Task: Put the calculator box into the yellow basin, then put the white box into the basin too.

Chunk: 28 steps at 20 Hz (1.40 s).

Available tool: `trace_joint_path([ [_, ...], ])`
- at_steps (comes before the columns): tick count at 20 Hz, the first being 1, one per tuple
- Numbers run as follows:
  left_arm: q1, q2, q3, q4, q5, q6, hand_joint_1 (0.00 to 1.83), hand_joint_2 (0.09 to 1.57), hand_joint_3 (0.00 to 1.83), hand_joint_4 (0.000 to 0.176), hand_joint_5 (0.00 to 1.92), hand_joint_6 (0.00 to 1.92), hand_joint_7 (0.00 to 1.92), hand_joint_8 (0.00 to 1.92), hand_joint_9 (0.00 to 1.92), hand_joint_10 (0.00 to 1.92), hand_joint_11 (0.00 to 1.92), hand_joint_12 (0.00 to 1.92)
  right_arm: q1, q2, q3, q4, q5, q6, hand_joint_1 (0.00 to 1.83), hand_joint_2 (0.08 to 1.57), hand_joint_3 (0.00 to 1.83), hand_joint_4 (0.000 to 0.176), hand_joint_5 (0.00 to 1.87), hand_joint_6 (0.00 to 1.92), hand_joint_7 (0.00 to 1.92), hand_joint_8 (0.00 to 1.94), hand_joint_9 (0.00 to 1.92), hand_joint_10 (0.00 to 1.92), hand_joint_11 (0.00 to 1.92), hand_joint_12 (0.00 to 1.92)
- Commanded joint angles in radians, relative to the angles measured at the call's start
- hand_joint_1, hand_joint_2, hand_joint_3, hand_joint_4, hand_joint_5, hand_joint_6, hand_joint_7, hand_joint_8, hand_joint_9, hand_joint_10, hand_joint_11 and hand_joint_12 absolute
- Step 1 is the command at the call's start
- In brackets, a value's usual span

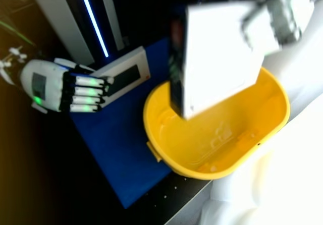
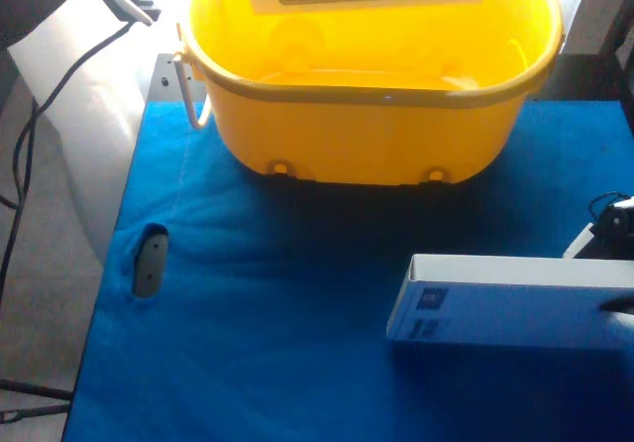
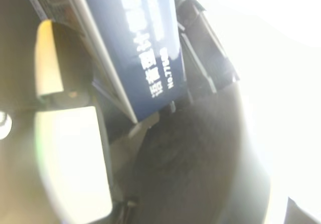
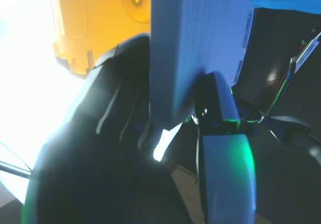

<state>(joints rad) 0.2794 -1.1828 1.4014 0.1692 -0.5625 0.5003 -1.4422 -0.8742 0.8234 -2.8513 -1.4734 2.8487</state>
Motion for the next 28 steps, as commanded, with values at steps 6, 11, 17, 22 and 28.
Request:
trace_joint_path([
  [6,-0.014,-0.023,0.015,-0.033,-0.045,0.032,1.19,1.24,0.01,0.000,0.67,1.38,0.78,1.35,0.59,1.21,0.40,1.57,0.018,-0.001,0.003,-0.015,-0.121,0.009,1.36,1.16,0.00,0.000,0.90,1.11,0.85,1.17,0.82,1.37,0.74,1.55],
  [11,-0.009,-0.023,0.017,-0.046,-0.051,0.033,1.05,1.07,0.00,0.000,0.44,0.46,0.37,0.54,0.15,0.92,0.01,1.55,0.026,0.000,0.003,-0.024,-0.121,0.009,1.37,1.15,0.00,0.000,0.90,1.10,0.87,1.15,0.84,1.34,0.75,1.52],
  [17,0.014,-0.007,0.018,-0.084,-0.072,0.034,0.85,0.95,0.00,0.115,0.25,0.00,0.14,0.00,0.02,0.12,0.00,0.84,0.073,0.012,0.003,-0.071,-0.133,0.009,1.37,1.14,0.00,0.000,0.90,1.08,0.88,1.11,0.88,1.30,0.80,1.50],
  [22,0.046,0.019,0.017,-0.144,-0.108,0.039,0.77,0.95,0.00,0.130,0.24,0.00,0.11,0.00,0.01,0.00,0.00,0.34,0.132,0.034,0.001,-0.114,-0.211,0.009,1.37,1.13,0.00,0.000,0.95,1.08,0.88,1.07,0.87,1.25,0.74,1.43],
  [28,0.051,0.065,0.000,-0.200,-0.137,0.079,0.62,1.05,0.00,0.102,0.27,0.01,0.15,0.01,0.06,0.01,0.00,0.49,0.261,0.048,0.008,-0.161,-0.243,0.007,1.47,1.13,0.00,0.000,0.92,1.09,0.88,1.08,0.88,1.19,0.70,1.51],
])
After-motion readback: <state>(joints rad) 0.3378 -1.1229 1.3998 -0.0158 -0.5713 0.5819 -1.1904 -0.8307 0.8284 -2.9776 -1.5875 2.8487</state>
